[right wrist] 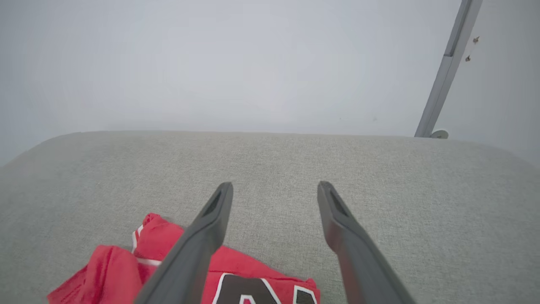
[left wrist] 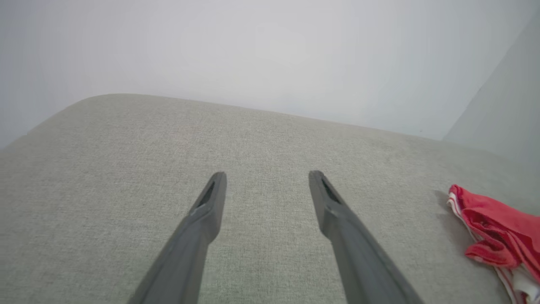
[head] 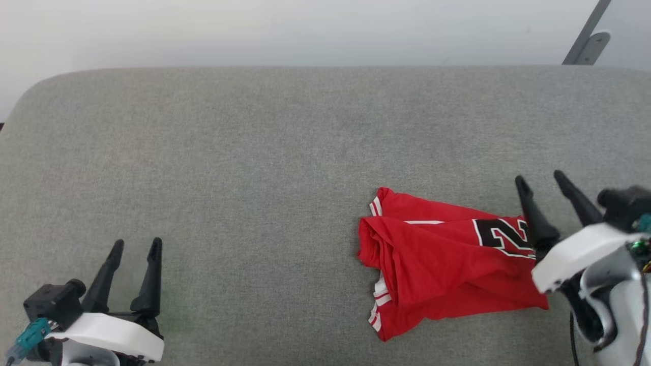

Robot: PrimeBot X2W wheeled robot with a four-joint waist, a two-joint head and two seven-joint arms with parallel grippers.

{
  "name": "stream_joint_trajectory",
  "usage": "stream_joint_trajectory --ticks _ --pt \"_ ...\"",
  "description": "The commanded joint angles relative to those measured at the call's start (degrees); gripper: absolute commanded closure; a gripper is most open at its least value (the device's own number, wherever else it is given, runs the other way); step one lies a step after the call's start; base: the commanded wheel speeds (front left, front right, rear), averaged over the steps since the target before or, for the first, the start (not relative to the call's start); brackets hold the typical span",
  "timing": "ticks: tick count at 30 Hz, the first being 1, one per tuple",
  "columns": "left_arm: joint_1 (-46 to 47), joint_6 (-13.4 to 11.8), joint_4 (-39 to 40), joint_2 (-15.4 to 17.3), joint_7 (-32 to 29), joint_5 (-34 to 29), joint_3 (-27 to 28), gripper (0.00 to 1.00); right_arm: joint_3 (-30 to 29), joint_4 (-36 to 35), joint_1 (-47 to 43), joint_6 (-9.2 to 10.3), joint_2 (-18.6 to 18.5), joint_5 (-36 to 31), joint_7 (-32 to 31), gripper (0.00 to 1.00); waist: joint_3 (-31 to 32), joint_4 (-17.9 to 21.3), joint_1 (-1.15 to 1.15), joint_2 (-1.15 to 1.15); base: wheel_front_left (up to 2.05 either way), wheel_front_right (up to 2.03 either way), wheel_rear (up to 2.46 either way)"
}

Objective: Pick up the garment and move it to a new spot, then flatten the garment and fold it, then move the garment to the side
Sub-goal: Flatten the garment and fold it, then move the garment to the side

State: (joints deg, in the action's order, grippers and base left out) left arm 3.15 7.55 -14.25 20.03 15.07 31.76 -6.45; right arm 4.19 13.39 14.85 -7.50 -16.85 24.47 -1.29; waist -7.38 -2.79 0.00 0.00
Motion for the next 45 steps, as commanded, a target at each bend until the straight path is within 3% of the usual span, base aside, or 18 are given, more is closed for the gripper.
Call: stream_joint_trajectory --ticks 1,4,10,21,32,37,45 --pt "-0.6 -0.2 0.4 -0.1 0.1 -0.6 0.4 0.00 0.7 0.4 -0.8 0.04 -0.6 -1.2 2.0 0.00 0.7 0.4 0.00 0.00 0.00 0.00 0.00" --pt "-1.7 -0.2 1.6 -0.2 0.1 -2.5 1.4 0.00 1.4 1.4 -2.9 0.04 -0.3 -2.0 6.4 0.00 1.8 0.7 0.00 0.00 0.00 0.00 0.00" --pt "-4.6 -0.2 5.0 -1.0 0.1 -5.4 2.8 0.00 -0.6 0.3 -8.0 0.05 0.7 -2.0 9.3 0.00 3.4 1.5 0.00 0.00 0.00 0.00 0.00" --pt "-12.4 -0.2 11.4 -2.0 0.1 -6.0 6.2 0.00 -7.4 -9.4 -17.6 0.04 3.0 -3.1 6.3 0.00 3.1 2.8 0.00 0.00 0.00 0.00 0.00" --pt "-10.9 -0.2 14.2 -1.2 0.1 -6.6 6.7 0.00 -8.4 -13.6 -17.5 0.04 4.6 -4.6 2.5 0.00 1.5 2.5 0.00 0.00 0.00 0.00 0.00" --pt "-8.8 -0.2 14.3 0.4 0.1 -6.5 4.8 0.00 -8.9 -13.2 -14.1 0.04 4.0 -5.4 -4.2 0.00 -0.8 1.9 0.00 0.00 0.00 0.00 0.00" --pt "-3.5 -0.2 14.2 2.7 0.1 -5.1 2.2 0.00 -5.1 -12.2 -8.0 0.05 -0.3 -5.2 -27.8 0.00 -6.5 -0.1 0.00 0.00 0.00 0.00 0.00"
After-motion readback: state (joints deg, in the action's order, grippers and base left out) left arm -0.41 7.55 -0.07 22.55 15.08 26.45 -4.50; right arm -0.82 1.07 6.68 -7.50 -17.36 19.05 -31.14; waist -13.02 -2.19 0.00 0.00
